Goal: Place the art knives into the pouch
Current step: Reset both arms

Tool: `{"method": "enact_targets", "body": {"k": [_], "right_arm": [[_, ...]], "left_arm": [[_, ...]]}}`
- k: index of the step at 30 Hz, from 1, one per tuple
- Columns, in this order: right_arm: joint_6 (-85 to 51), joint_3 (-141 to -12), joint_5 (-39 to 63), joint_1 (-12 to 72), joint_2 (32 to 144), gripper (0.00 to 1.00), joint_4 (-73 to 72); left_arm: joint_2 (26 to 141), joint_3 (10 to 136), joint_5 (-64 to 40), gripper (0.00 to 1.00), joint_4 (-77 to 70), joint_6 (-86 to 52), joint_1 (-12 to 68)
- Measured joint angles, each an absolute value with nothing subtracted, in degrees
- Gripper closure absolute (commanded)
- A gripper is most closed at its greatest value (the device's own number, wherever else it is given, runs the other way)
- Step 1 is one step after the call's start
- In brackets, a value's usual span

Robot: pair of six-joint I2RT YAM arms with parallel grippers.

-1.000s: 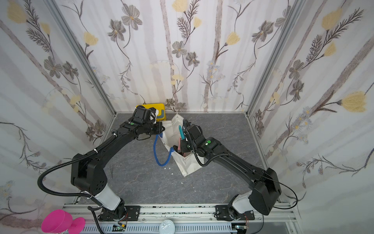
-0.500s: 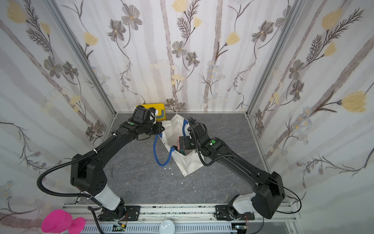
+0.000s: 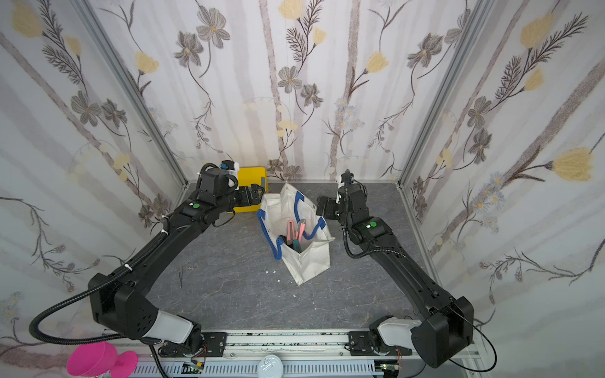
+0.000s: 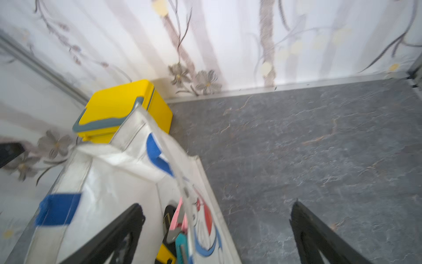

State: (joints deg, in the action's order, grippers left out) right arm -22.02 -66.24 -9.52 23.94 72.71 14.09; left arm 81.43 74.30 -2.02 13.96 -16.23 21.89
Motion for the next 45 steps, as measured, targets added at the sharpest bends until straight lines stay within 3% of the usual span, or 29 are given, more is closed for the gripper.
{"method": "enact_targets", "body": {"k": [8,13,19,31,39,45], "right_arm": [[-14.5,-41.5,-19.0,16.3,66.5,0.00,-9.4],[-10.2,-26.7,-22.2,14.4,63.5,0.01,-24.8],[-7.0,-16.7,-24.1,11.2,62.2,0.00,-39.4],[-6.3,-11.1,-26.9,5.5,75.0,0.00,-57.2],[-5.6,-11.0,-22.0,3.6,82.1,0.00,-66.8],[-4.2,-11.2,-16.0,2.9,86.1,0.00,-71.5]], "left_arm": [[66.6,35.9,17.3,0.00,-20.5,-8.4,20.1],[67.1,25.0,23.8,0.00,-36.7,-2.3,16.0],[69.3,14.2,23.4,0.00,-52.4,0.0,10.3],[92.5,4.8,15.9,0.00,-84.2,1.3,7.3],[92.5,6.0,13.4,0.00,-90.2,1.4,6.7],[91.5,11.7,13.1,0.00,-84.2,0.5,4.9]]}}
